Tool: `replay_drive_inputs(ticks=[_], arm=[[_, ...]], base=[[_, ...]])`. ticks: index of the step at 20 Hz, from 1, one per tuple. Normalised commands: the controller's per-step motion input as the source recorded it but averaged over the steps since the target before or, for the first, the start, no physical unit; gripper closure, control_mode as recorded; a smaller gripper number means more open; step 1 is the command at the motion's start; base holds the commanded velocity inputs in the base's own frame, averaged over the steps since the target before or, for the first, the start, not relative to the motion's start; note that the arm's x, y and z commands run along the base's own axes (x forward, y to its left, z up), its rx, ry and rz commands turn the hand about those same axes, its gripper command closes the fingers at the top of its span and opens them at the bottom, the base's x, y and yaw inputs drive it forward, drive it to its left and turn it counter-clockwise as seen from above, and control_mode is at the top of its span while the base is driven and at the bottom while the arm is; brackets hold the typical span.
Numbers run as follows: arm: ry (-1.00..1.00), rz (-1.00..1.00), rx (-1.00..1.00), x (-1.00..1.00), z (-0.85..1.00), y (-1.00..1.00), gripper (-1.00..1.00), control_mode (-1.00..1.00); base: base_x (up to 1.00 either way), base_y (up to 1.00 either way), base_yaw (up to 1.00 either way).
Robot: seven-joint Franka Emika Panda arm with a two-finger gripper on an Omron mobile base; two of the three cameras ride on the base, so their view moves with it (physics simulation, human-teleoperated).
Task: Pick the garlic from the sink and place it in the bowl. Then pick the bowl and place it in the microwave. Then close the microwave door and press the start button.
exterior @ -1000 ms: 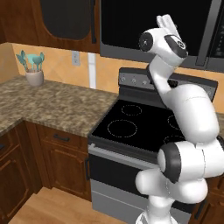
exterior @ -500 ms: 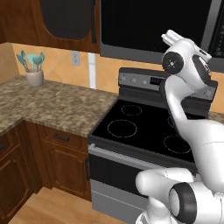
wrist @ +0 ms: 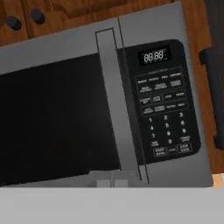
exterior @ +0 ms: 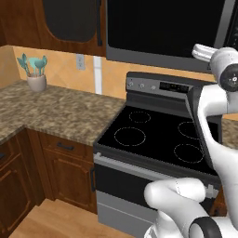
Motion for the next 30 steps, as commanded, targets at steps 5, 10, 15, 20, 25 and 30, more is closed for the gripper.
replay_drive_inputs(ticks=[5, 10, 15, 20, 25, 30], arm=[[0.15, 0.11, -0.07, 0.0, 0.05, -0.08, 1.0, -1.0], [0.03, 0.01, -0.01, 0.0, 0.07, -0.34, 1.0, -1.0], [0.04, -0.11, 0.0, 0.0, 0.07, -0.46, 1.0, -1.0], [0.04, -0.18, -0.01, 0.13, 0.0, -0.24, 1.0, -1.0], [0.0, 0.0, 0.0, 0.14, -0.09, 0.0, 1.0, -1.0], [0.0, 0.01, 0.01, 0.13, -0.22, -0.12, 1.0, -1.0]], base=[[0.0, 0.0, 0.0], [0.0, 0.0, 0.0], [0.0, 0.0, 0.0], [0.0, 0.0, 0.0], [0.0, 0.0, 0.0], [0.0, 0.0, 0.0]])
